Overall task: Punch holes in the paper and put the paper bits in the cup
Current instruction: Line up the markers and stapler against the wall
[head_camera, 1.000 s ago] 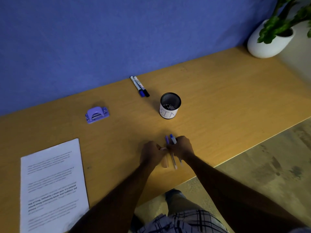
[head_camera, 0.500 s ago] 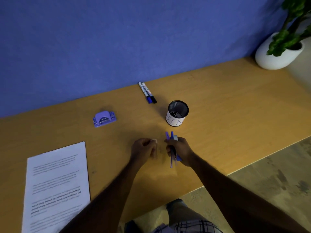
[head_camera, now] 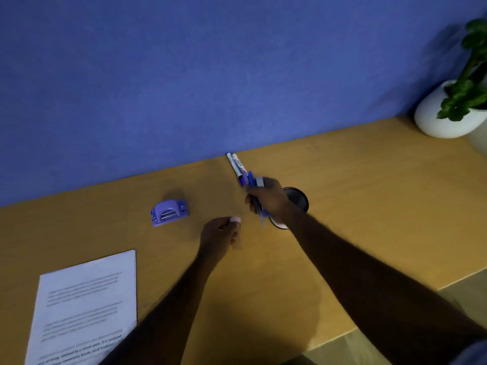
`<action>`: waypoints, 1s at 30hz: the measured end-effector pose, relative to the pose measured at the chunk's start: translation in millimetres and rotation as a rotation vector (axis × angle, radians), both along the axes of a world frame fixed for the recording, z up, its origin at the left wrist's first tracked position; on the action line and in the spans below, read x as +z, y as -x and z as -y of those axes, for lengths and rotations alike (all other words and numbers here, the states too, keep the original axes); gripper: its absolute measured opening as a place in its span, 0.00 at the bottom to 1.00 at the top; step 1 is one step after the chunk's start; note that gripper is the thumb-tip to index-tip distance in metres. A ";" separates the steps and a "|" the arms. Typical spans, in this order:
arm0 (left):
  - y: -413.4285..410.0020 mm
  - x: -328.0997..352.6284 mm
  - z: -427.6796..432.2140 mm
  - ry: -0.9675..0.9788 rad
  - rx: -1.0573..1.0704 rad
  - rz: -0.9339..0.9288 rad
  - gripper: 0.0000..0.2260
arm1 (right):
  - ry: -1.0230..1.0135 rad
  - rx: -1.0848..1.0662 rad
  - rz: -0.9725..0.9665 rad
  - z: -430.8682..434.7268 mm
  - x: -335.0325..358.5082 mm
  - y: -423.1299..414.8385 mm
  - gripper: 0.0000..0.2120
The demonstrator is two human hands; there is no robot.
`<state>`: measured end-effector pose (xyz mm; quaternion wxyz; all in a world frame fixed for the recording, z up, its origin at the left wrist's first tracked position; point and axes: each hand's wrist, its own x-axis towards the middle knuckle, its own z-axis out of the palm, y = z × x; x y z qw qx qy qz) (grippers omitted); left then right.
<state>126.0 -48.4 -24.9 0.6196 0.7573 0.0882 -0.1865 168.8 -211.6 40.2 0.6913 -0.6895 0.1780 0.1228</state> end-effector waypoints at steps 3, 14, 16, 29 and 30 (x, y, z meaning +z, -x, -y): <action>-12.2 -0.3 3.7 -0.010 -0.020 0.007 0.10 | 0.197 -0.003 0.027 8.5 7.0 -46.6 0.08; -33.9 -3.8 11.3 -0.073 0.033 0.042 0.09 | 0.712 0.123 -0.113 37.8 -37.4 -143.0 0.12; -34.8 -5.2 11.9 -0.063 0.042 0.046 0.09 | 0.754 0.155 -0.129 36.3 -46.6 -148.0 0.12; -28.8 -13.4 14.6 -0.071 0.062 -0.011 0.06 | 0.830 0.172 -0.020 46.3 -69.2 -151.1 0.18; -28.5 -13.2 14.9 -0.072 0.063 -0.018 0.06 | 0.821 0.157 -0.016 48.2 -68.0 -151.0 0.18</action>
